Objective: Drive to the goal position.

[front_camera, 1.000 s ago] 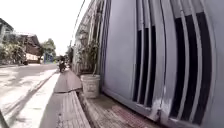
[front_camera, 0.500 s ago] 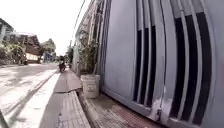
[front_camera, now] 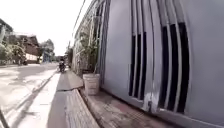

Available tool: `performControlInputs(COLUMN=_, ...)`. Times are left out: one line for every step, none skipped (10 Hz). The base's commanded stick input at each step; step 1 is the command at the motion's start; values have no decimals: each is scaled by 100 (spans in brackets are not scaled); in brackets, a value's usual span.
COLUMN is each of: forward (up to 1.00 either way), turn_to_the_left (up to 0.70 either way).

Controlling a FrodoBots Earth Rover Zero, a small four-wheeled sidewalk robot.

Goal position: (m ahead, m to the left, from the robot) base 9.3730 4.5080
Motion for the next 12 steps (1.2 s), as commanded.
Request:
performControlInputs(forward=-70, turn_to_the_left=0)
performControlInputs(forward=-70, turn_to_the_left=0)
performControlInputs(forward=-33, turn_to_the_left=0)
performControlInputs(forward=0, turn_to_the_left=23)
performControlInputs(forward=0, turn_to_the_left=67)
performControlInputs(forward=0, turn_to_the_left=70)
performControlInputs(forward=0, turn_to_the_left=70)
performControlInputs(forward=0, turn_to_the_left=70)
performControlInputs(forward=0, turn_to_the_left=70)
performControlInputs(forward=0, turn_to_the_left=70)
performControlInputs(forward=0, turn_to_the_left=70)
performControlInputs(forward=0, turn_to_the_left=70)
